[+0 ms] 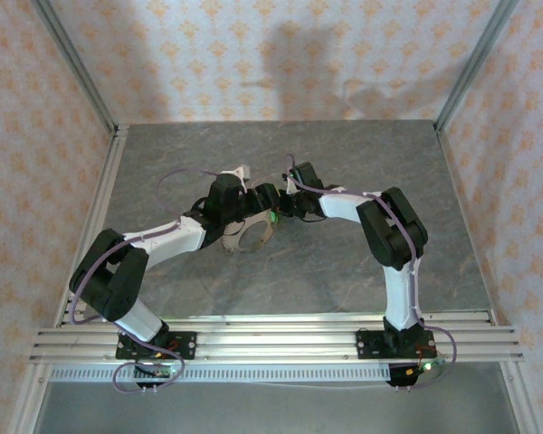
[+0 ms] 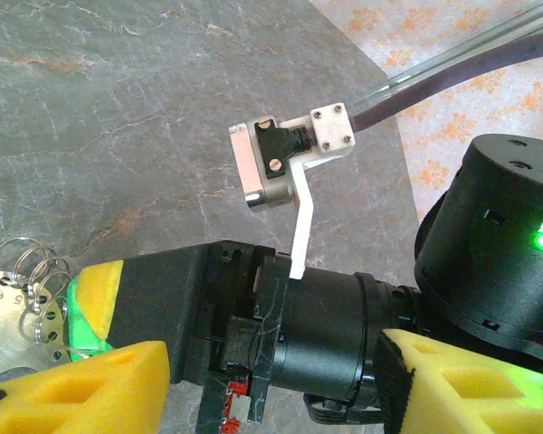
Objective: Put the keys on the keyring
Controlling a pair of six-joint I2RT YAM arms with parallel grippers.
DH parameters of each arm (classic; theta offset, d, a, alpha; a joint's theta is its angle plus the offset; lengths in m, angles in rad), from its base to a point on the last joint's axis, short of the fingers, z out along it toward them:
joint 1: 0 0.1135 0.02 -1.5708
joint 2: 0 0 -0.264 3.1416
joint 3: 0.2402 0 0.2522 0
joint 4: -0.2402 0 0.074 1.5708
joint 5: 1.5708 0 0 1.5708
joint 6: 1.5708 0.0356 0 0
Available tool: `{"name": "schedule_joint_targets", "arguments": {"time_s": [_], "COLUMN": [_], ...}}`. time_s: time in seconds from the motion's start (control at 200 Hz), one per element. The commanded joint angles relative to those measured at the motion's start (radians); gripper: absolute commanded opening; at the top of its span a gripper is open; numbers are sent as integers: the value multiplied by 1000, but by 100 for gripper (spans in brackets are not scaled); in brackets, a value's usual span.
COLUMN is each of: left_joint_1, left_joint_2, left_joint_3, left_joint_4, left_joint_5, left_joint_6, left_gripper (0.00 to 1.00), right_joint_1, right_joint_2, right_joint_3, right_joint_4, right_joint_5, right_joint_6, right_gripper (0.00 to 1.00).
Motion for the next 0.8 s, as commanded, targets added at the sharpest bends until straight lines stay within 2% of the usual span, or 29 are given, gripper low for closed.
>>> {"name": "schedule_joint_targets", "arguments": {"time_s": [0.0,0.265,0.52,0.656,0.796], "left_joint_1": [0,0,-21,-49,-78], "left_joint_2": [-29,-32,-25,-16,7], "left_joint_3": [-6,5,28,50,82], "left_joint_4": [-1,-62,-185,-284,-385], "left_joint_5": [-19,-23,-35,-51,-72], "left_joint_6": [1,0,-1,36,131], "left_gripper": [63,62,59,55,44], "right_joint_1": [2,-13,-13,-13,-12], "right_joint_2": [-44,-131,-212,-233,-238], "right_joint_3": [-34,-178,-323,-376,-396], "right_joint_4": [27,38,99,134,143], "right_joint_5": [11,122,169,186,185], "right_joint_6": [6,87,172,213,222], "right_gripper": [0,0,0,0,0]}}
